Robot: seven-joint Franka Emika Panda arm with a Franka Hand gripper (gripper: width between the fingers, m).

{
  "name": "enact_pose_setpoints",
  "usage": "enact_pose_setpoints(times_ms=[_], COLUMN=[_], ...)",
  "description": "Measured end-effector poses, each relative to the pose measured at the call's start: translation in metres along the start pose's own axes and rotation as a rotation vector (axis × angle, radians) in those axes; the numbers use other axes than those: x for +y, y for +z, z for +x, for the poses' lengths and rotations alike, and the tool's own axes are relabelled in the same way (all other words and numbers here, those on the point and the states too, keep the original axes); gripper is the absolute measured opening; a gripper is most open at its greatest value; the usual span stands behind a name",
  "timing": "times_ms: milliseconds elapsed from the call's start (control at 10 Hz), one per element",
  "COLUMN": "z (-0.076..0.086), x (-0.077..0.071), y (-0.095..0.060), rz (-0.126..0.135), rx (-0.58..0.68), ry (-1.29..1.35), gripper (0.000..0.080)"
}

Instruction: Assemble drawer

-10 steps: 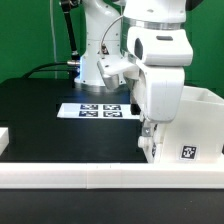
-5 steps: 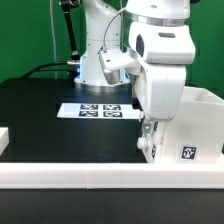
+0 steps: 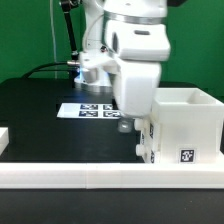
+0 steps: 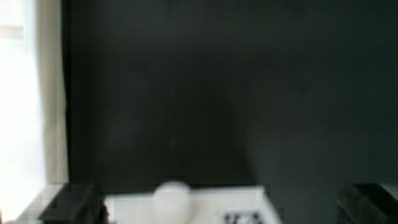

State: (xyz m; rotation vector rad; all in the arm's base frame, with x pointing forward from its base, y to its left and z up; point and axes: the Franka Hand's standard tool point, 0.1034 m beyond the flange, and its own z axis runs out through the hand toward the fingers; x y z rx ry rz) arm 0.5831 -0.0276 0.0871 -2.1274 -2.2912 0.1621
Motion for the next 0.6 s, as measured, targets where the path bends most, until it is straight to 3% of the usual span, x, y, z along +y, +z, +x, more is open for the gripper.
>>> enact_pose_setpoints(times_ms=[300,600], z=[-0.033,-0.03], x=[-0.006,-0.007], y=[-0.03,-0.025], rz=[-0.099,-0.091], rx=[-0.012,-0.009], ry=[0.026,0.029], gripper=[0.0649,0.0649])
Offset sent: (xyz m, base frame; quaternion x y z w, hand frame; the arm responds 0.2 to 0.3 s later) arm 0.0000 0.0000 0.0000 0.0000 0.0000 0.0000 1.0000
